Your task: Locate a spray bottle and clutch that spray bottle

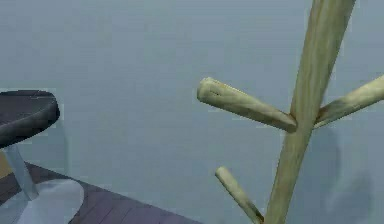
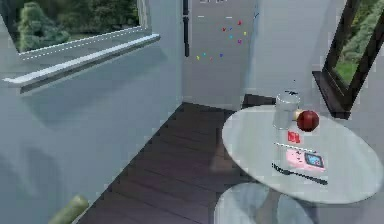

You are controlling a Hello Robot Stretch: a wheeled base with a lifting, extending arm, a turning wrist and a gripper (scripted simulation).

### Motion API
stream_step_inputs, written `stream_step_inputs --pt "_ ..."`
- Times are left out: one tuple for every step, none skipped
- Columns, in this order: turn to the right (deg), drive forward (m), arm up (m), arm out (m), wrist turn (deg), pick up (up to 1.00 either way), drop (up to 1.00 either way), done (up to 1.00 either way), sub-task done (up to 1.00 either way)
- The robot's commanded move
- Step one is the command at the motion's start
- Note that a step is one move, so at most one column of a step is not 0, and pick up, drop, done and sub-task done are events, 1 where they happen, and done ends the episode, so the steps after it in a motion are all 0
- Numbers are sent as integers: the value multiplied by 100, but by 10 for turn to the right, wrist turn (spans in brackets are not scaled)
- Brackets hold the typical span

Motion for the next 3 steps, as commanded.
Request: stream_step_inputs --pt "-330 0 0 0 0 0 0 0 0" --pt "0 0 22 0 0 0 0 0 0" --pt "0 0 0 44 0 0 0 0 0"
